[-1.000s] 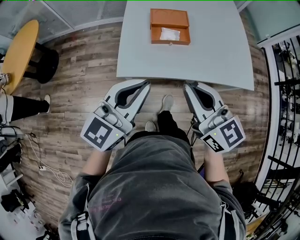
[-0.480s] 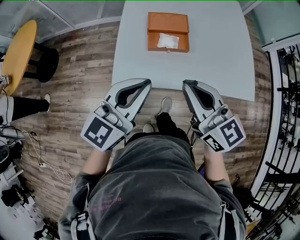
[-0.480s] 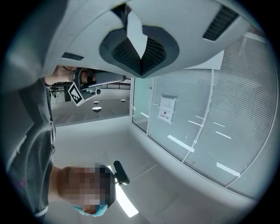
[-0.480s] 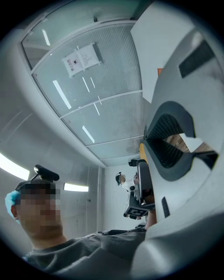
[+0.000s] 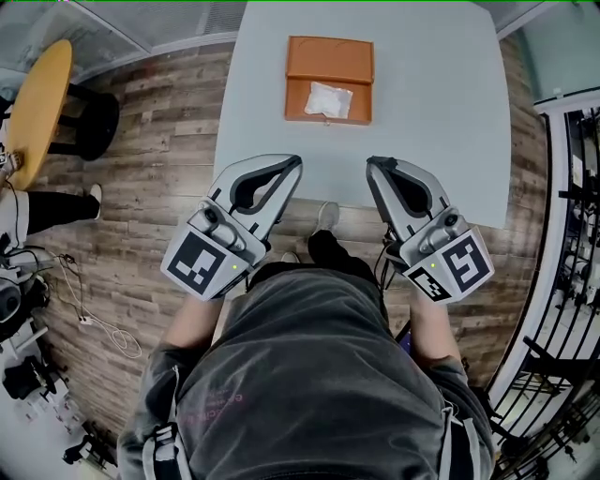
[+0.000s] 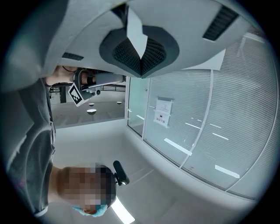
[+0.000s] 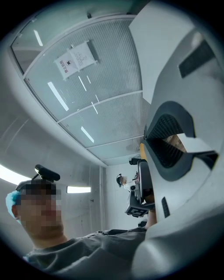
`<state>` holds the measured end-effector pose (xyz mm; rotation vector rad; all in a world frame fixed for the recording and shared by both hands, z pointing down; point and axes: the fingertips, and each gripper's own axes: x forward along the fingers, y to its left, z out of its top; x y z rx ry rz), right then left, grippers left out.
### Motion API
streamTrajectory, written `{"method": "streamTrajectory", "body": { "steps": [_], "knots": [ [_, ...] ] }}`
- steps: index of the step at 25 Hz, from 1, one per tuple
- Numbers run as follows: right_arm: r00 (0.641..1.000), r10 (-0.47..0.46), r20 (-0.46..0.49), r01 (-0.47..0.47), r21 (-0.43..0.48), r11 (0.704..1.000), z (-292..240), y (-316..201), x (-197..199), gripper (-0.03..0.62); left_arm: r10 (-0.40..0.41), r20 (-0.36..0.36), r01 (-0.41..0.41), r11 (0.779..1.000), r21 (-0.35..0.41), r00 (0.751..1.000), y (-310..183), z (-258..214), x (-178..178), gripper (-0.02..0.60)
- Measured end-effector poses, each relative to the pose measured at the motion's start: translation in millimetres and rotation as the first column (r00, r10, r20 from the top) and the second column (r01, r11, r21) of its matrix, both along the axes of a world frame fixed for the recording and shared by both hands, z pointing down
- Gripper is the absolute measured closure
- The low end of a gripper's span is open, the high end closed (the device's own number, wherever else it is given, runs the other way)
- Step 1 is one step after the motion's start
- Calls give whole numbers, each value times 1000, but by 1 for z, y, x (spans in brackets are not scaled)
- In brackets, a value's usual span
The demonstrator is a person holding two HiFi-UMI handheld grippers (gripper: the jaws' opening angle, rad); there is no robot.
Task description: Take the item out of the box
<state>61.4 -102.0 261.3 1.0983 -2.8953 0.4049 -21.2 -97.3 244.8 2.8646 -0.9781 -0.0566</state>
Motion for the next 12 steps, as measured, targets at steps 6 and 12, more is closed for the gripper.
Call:
{"method": "streamTrajectory", "body": {
  "steps": [6, 12],
  "knots": [
    [1000, -23, 13, 23, -16, 1000, 18, -49, 27, 589, -19, 12, 20, 1000, -13, 1000, -48, 16, 29, 578],
    [999, -35, 22, 36, -36, 999, 12, -90, 53, 589, -22, 27, 22, 999, -24, 999, -92, 10, 58, 578]
  ]
}}
